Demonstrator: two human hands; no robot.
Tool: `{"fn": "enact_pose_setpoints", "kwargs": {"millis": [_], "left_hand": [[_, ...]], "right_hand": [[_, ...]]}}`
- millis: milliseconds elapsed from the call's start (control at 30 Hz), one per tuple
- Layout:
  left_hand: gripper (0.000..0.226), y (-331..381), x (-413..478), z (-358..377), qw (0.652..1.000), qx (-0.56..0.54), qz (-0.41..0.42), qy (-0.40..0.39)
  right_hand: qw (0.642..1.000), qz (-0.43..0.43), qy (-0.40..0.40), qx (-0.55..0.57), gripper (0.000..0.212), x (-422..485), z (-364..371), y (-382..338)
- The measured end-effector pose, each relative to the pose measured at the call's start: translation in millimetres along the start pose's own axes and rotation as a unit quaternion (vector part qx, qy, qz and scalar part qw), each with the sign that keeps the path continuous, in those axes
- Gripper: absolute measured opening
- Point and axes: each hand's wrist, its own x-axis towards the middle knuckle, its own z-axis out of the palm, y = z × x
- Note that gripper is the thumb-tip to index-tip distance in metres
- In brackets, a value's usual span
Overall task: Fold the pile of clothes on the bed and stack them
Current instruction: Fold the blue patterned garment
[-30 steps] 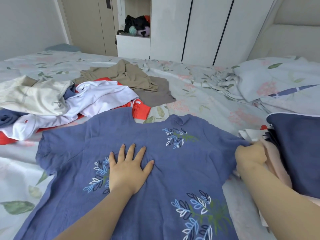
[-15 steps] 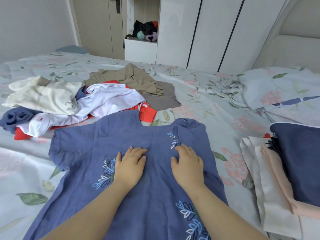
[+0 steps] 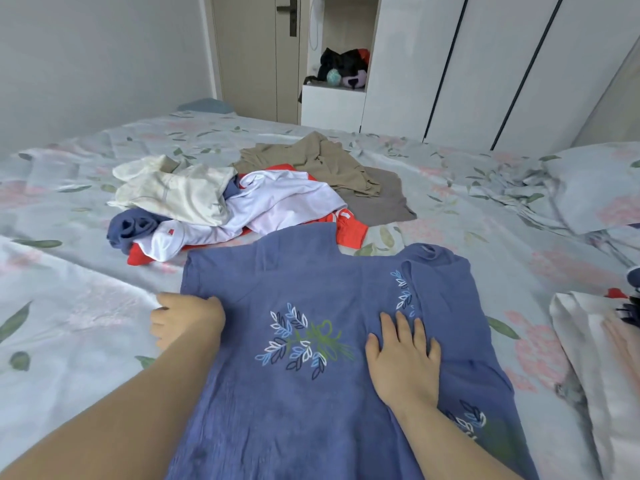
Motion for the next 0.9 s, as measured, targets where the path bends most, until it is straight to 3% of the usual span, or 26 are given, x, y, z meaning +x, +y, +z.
{"fn": "enact_pose_setpoints", "kwargs": {"millis": [67, 200, 367, 500, 600, 700, 800, 867, 900], "left_hand": [[0.051, -0.7, 15.4, 0.1, 0.997, -0.017, -0.027, -0.064], [0.012, 3.7, 29.0, -9.8, 0.985, -0.062, -0.007, -0.163], [0.022, 25.5, 44.4, -6.8, 0.968, -0.143, -0.065, -0.196], [0.024, 44.8, 14.6, 3.5, 0.97, -0.053, 0.164, -0.17], [0.034, 50.6, -22.5, 20.7, 0.911, 0.069, 0.316, -0.255], [0.04, 38.8, -39.2, 39.2, 0.847, 0.221, 0.368, -0.313], [0.046, 28.8, -45.1, 41.6, 0.836, 0.265, 0.394, -0.276], [0.051, 28.1, -50.1, 39.1, 0.824, 0.296, 0.418, -0.242], [0.052, 28.1, -51.6, 39.1, 0.813, 0.322, 0.426, -0.233]], "right_hand": [[1.0, 0.002, 0.005, -0.001, 0.054, 0.3, 0.2, 0.1], [1.0, 0.003, 0.009, -0.006, 0.054, -0.4, 0.8, -0.2], [1.0, -0.001, 0.013, -0.003, 0.054, 0.0, 2.2, 0.2], [1.0, -0.001, 0.025, 0.002, 0.063, -0.2, 3.4, -0.7], [1.0, 0.001, 0.011, 0.001, 0.065, 1.6, 4.3, 0.6], [1.0, 0.0, -0.009, 0.016, 0.054, 1.4, 1.5, 1.5], [0.998, -0.013, -0.03, 0.054, 0.053, 3.8, -4.5, 3.5], [0.983, 0.002, -0.058, 0.176, 0.047, 9.3, -15.7, 11.5], [0.958, 0.024, -0.054, 0.28, 0.039, 12.1, -24.8, 18.0]]}}
